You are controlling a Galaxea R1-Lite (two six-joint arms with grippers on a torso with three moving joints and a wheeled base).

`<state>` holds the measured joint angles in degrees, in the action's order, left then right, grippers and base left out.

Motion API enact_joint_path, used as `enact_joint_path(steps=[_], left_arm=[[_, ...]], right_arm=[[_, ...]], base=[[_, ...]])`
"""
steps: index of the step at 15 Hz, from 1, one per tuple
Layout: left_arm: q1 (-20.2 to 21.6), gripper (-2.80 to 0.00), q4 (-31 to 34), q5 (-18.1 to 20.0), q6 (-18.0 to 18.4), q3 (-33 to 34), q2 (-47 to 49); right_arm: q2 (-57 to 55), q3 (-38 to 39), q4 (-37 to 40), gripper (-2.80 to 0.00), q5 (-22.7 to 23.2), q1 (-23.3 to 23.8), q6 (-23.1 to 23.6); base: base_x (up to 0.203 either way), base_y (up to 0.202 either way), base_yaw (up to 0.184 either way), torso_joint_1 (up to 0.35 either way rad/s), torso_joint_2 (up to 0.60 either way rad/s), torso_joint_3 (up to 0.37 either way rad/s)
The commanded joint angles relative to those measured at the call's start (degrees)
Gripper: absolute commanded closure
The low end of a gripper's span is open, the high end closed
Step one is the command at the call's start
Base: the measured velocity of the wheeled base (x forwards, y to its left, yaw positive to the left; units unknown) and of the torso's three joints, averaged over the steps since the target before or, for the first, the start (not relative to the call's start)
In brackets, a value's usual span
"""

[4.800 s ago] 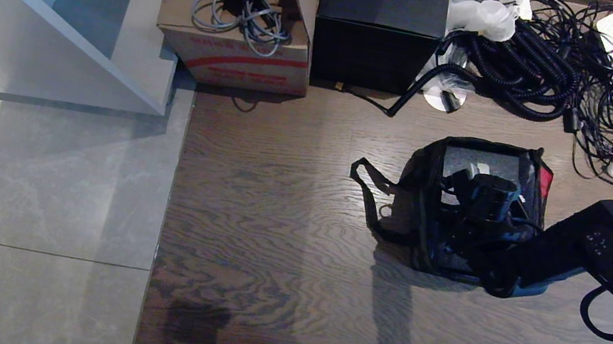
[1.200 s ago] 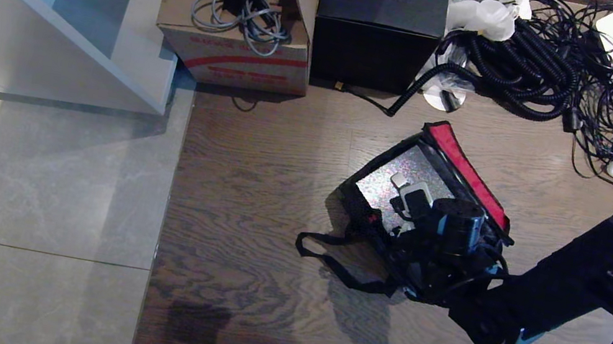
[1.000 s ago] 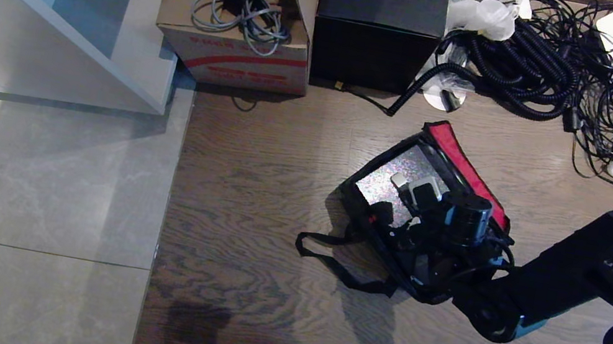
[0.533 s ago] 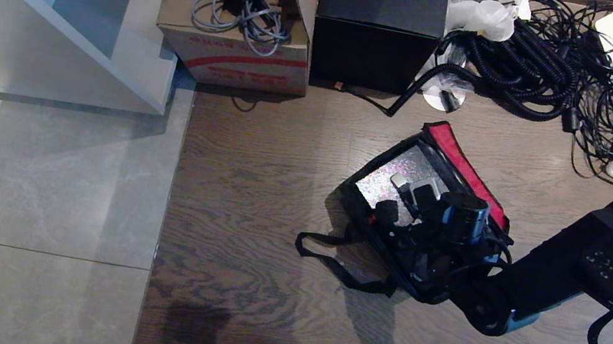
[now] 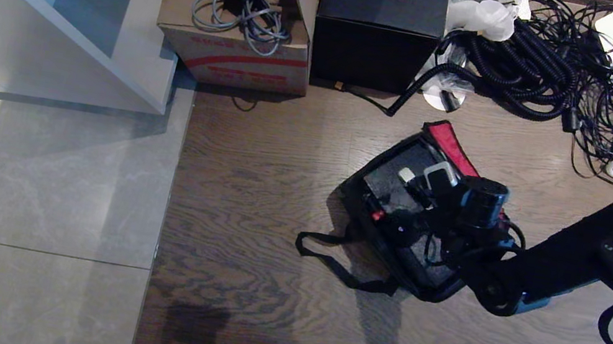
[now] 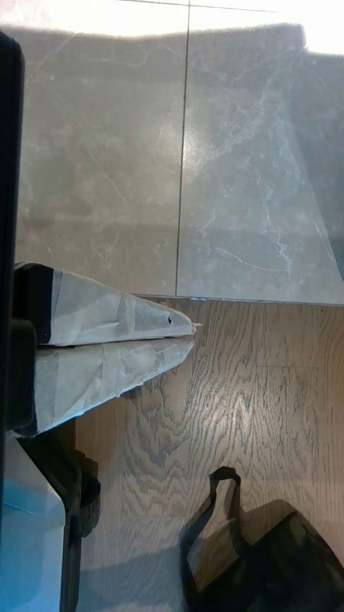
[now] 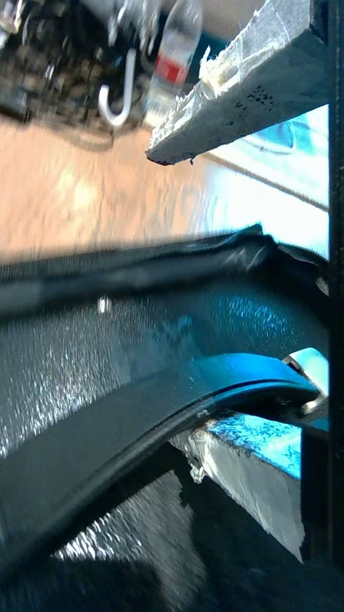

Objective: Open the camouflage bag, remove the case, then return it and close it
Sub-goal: Grip the handle

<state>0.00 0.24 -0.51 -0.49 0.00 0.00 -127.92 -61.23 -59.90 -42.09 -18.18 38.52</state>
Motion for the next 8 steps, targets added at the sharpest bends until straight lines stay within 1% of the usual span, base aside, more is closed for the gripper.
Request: enact_joint_path(steps=[1, 3, 8], left_arm=[[0.0, 0.00, 0.0, 0.0, 0.0, 0.0, -0.1], [0.0, 0.00, 0.0, 0.0, 0.0, 0.0, -0.1], [0.0, 0.00, 0.0, 0.0, 0.0, 0.0, -0.1]], right_arm=[[0.3, -1.9, -0.1, -2.80, -0.2, 1.9, 1.5], [0.2, -2.1, -0.1, -2.80, 0.1, 2.8, 2.8], [-2.1, -5.3, 0.2, -2.80, 0.6, 4.9, 3.0]], base=[[0.000, 0.000, 0.000, 0.000, 0.00, 0.000], [0.000, 0.000, 0.000, 0.000, 0.00, 0.000], [0.000, 0.000, 0.000, 0.000, 0.00, 0.000]])
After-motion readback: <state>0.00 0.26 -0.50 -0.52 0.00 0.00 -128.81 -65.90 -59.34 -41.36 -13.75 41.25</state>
